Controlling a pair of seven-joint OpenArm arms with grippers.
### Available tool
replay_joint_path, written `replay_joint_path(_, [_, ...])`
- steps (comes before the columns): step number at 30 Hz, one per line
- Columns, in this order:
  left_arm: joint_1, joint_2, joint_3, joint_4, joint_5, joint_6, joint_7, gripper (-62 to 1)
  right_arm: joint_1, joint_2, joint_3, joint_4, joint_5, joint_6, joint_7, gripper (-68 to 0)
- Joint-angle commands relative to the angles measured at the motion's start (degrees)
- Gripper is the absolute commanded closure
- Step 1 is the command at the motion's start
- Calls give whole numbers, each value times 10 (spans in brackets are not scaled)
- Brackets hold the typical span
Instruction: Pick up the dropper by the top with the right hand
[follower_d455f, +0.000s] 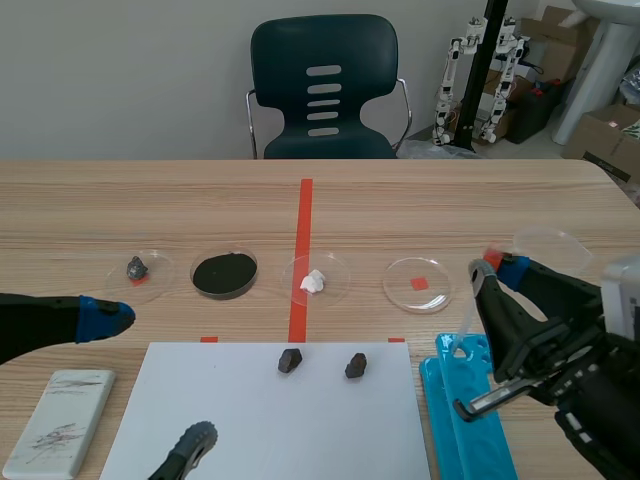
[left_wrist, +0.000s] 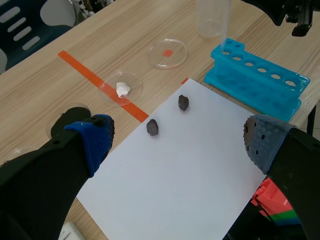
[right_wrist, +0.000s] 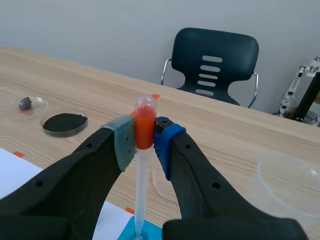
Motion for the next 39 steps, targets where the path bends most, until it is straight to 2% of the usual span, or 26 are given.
replay_joint_path(1, [2, 1, -1, 2, -8, 1, -8, -542, -9, 9, 7, 23, 0, 0, 8, -96])
replay_joint_path(4, [2, 1, -1, 2, -8, 1, -8, -542, -30, 9, 22, 50, -1, -4, 8, -96])
replay_joint_path(9, [2, 1, -1, 2, -8, 1, -8, -542, -80, 9, 52, 108, -5, -29, -1, -96])
replay_joint_path(15, [2, 1, -1, 2, -8, 1, -8, -542, -158, 1, 85, 176, -4, -30, -23, -96])
replay_joint_path(22, [2, 1, -1, 2, -8, 1, -8, -542, -253, 1, 87, 241, -4, -30, -24, -96])
replay_joint_path(28, [2, 1, -1, 2, -8, 1, -8, -542, -299, 1, 87, 268, -4, -30, -23, -96])
replay_joint_path(39, [2, 1, -1, 2, -8, 1, -8, -542, -313, 1, 87, 270, -4, -26, -21, -96])
